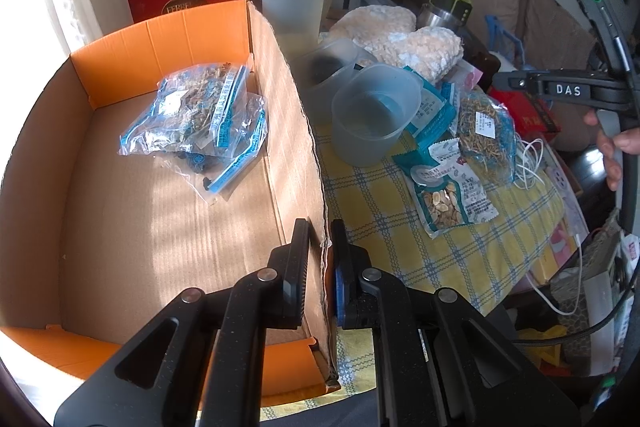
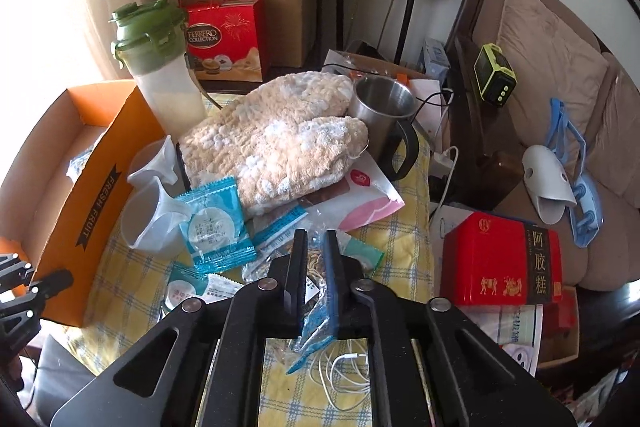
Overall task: Organize objects
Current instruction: 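Grasp the labelled zip bag of long dried roots with the right gripper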
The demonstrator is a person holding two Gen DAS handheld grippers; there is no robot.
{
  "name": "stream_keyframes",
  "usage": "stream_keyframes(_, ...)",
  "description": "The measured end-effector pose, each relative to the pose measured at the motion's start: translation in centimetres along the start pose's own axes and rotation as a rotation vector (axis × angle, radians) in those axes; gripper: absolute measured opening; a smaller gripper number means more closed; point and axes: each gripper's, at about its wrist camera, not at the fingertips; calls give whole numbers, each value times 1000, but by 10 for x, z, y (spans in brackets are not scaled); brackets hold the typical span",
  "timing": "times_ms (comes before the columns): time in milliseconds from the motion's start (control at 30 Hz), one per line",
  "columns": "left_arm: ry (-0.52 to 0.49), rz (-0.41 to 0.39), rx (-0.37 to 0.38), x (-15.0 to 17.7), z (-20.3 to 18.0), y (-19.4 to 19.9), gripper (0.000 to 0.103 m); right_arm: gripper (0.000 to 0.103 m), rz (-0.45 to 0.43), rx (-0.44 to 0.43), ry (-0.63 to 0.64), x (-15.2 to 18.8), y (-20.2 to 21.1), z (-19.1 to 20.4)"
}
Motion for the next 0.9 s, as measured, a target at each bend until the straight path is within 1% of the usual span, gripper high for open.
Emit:
stream_keyframes(33, 0, 0, 1, 0, 0, 0, 10, 49, 34, -5, 2, 2, -8, 0)
stream_keyframes(100, -1, 0, 4, 0, 0, 0, 10, 67, 61, -21, -10, 9, -21, -1)
stream_keyframes(200, -4, 0, 5, 0, 0, 0, 10, 67, 114, 4, -21, 20, -42, -1)
stream_keyframes(267, -5, -1, 4, 0, 0, 0, 10, 68, 138, -7, -33, 25, -52, -1)
stream_keyframes(333, -3, -1, 7, 1, 1, 0, 10, 75, 148, -3, -33, 29, -58, -1)
stream_keyframes(433, -2, -1, 8, 1, 1, 0, 10, 79, 148, 1, -12, 32, -62, 3)
stream_keyframes(600, 0, -1, 8, 1, 1, 0, 10, 79, 153, 21, 29, 35, -68, 11)
stream_keyframes(667, -1, -1, 8, 1, 1, 0, 10, 69, 155, 13, 30, 35, -68, 11)
stream_keyframes(733, -1, 0, 7, 1, 1, 0, 10, 57, 151, 12, 30, 34, -67, 10)
stream_keyframes(767, -1, -1, 7, 0, 1, 0, 10, 54, 148, 10, 29, 34, -65, 9)
stream_keyframes(833, -3, 0, 8, 0, 2, 0, 10, 43, 137, 14, 26, 33, -60, 6)
stream_keyframes(900, -4, 1, 6, 0, 1, 0, 10, 41, 114, 19, 9, 31, -53, 2)
Point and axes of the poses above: each gripper's, at about its wrist camera, not at the fingertips, and y roughly against the way its jaws point, z to its left, x to its underside, and after that the axes turned 4 degrees about -y, right-handed
